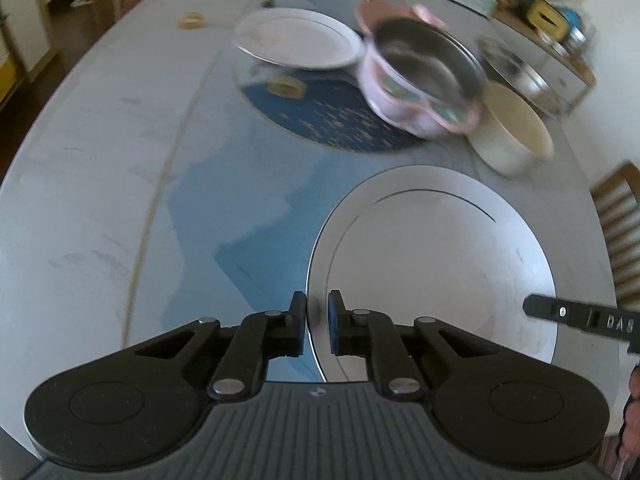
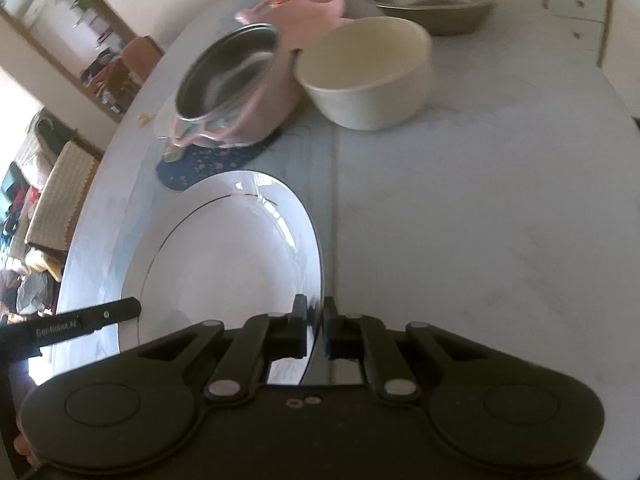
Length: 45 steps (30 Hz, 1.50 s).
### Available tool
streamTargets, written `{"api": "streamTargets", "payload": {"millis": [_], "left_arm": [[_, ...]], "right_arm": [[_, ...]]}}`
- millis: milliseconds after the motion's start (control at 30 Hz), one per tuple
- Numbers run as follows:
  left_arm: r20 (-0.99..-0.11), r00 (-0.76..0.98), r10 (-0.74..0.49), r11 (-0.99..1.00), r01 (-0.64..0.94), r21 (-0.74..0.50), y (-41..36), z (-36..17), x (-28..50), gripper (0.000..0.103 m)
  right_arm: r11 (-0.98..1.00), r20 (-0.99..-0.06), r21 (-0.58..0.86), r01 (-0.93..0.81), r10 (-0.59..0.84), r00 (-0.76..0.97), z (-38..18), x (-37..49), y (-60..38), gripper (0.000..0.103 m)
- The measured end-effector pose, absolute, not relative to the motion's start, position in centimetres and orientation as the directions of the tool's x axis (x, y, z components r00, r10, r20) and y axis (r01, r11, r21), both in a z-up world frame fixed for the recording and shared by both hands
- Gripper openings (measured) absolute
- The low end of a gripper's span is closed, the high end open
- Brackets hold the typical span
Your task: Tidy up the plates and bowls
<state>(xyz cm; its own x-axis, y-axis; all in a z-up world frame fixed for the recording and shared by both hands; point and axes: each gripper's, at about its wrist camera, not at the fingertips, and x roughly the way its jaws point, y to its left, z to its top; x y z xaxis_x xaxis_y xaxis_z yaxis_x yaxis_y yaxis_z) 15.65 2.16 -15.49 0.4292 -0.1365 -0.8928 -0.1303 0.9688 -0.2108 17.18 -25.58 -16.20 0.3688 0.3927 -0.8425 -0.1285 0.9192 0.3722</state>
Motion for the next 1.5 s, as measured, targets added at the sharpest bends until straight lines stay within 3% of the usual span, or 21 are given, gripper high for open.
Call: {"api": "streamTargets", "payload": {"millis": [567,1000,1500], "left_arm": [[-0.887,0.386,-0.254,0.965,0.162,-0.205,-5.0,-15.5,13.2,0.010],[-0.878,0.387,-0.280,0.958,0.170,-0.230,-5.0,-15.5,13.5,0.010],[-0.840,0.483,-0.248,0.968,0.157,-0.196,-4.0,-12.9,12.3,0.010]], "right_arm": [[0.946,-0.859,0.323,-0.010,0.297,0.418,-16.2,12.9,-32.5,0.009],[0.960,-0.881,0.280,0.018,0.250,0.401,-16.6,12.6,-32.5,0.011],[0.986,-0.853,0.142,-0.086,0.166,0.494,-12.4,11.0,-30.1,0.027]]}}
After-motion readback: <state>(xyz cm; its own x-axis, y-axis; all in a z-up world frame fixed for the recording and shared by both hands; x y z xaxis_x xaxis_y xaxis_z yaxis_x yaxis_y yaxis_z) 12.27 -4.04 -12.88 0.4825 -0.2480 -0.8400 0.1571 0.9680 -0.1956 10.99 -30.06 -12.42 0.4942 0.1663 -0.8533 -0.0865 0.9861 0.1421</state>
